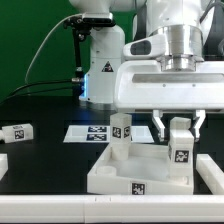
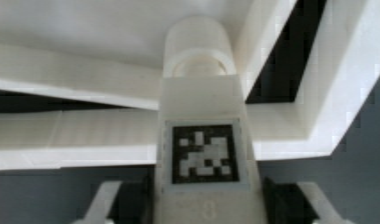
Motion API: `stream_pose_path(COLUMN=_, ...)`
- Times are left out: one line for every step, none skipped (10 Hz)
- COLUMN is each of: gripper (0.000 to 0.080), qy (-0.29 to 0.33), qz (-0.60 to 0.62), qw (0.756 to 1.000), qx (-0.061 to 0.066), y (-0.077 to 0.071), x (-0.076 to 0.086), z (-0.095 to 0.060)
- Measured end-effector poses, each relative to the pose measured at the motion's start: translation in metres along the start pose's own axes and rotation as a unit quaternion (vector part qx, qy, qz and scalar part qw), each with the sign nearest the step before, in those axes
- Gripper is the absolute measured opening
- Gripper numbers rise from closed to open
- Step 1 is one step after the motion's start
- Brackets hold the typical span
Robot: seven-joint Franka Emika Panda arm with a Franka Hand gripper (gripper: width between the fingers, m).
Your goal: Assemble square table
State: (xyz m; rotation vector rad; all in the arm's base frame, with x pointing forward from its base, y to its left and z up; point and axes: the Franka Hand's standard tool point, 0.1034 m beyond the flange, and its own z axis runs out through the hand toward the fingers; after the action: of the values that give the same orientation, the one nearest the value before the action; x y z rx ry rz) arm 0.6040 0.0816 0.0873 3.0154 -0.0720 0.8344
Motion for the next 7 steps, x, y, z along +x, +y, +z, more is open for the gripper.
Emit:
stream_pose_path(gripper=0.0284, qy=0.011, qz=-0.002, qw=1.000, qx=0.001, y=-0.0017, x=0.0007, z=0.0011)
stream_pose_path(gripper=0.0284, qy=0.017, qz=-0.004, qw=1.000, qx=0.001, y=-0.0022, x=0.0016, z=0.0014)
stream_pose_path(gripper=0.0284, qy=0.017, qz=-0.007, qw=1.000, qx=0.001, y=-0.0021, x=0.0017, z=0.0014)
stream_pose_path(gripper=0.0285, qy=0.017, qz=-0.010, qw=1.000, qx=0.001, y=-0.0021, x=0.0017, z=0.0014)
stream_pose_path(gripper=0.0285, qy=0.014, qz=-0.011, qw=1.000, qx=0.001, y=-0.0021, x=0.0010, z=0.0018)
stream_pose_path(gripper=0.0468, qy=-0.005, qz=-0.011, qw=1.000, qx=0.001, y=-0.0019, x=0.0002, z=0.0024)
stream_pose_path(gripper=0.0468, qy=-0.033, qz=-0.008, qw=0.999, qx=0.001, y=-0.0015, x=0.0080, z=0.0001)
